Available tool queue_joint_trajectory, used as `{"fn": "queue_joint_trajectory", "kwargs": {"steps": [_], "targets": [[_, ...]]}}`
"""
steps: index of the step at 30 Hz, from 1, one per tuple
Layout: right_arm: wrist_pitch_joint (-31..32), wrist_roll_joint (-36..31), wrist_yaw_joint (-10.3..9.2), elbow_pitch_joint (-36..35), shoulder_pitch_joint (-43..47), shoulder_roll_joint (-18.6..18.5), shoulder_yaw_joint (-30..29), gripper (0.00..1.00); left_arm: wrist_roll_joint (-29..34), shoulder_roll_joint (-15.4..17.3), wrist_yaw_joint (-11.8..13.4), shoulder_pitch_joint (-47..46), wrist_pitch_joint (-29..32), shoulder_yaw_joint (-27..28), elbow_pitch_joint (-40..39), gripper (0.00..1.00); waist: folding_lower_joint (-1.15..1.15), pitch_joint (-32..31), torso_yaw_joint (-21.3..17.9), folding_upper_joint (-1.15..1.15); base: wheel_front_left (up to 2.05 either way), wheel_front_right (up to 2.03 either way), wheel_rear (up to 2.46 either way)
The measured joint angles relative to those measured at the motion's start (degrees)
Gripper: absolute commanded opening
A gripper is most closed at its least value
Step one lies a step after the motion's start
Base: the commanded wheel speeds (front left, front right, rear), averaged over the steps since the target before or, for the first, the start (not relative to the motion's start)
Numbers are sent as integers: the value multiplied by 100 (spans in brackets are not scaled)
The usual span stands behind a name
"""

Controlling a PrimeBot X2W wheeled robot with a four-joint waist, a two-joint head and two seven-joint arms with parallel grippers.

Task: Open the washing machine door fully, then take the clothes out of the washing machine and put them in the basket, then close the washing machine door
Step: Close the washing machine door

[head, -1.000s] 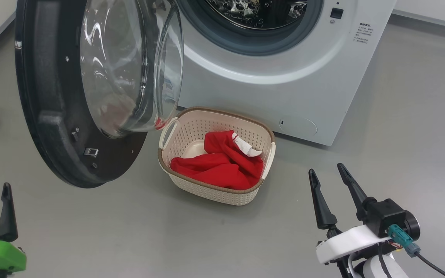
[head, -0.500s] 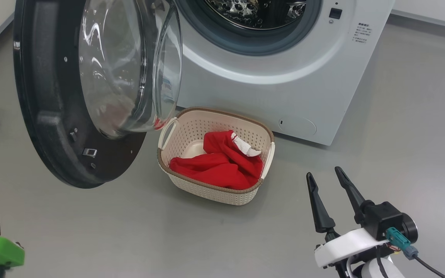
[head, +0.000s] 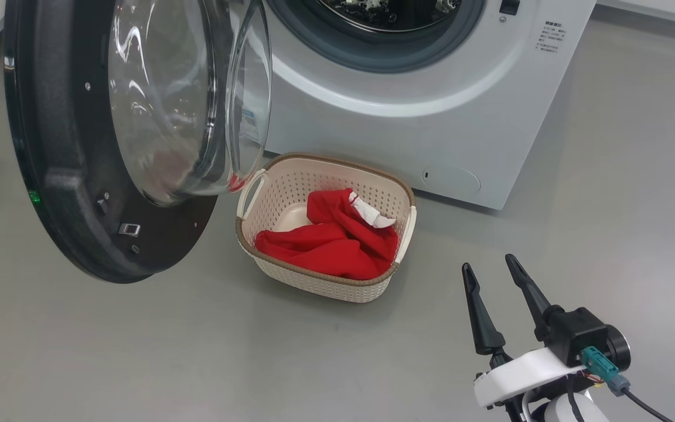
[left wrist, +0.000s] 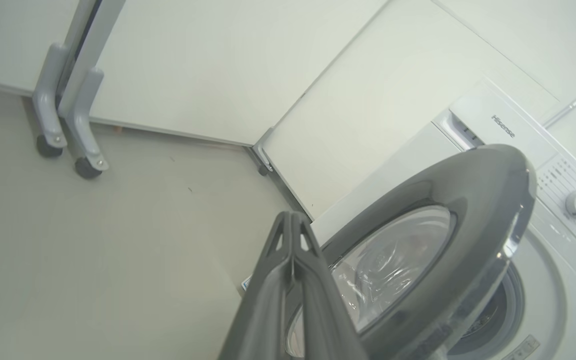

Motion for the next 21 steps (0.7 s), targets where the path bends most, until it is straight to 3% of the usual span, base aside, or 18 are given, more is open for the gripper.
{"fn": "queue_joint_trajectory", "kwargs": {"steps": [2,6,13,21], "targets": [[0,-1,4,-1,-6,5,30,100,-670,-176,105,-223,347,420,218,0,0,36,-18,0,0,0,0],[0,-1,5,-1,-32,7,38,100,-1714,-223,608,-595,1158,909,537,0,0,106,-77,0,0,0,0],[0,-1,10,2,-129,7,38,100,-2522,-143,1462,-1019,2221,1205,795,0,0,200,-212,0,0,0,0],[0,-1,10,8,-135,8,-3,100,-2829,-64,1503,-1099,3142,1058,940,0,0,206,-362,0,0,0,0]]}}
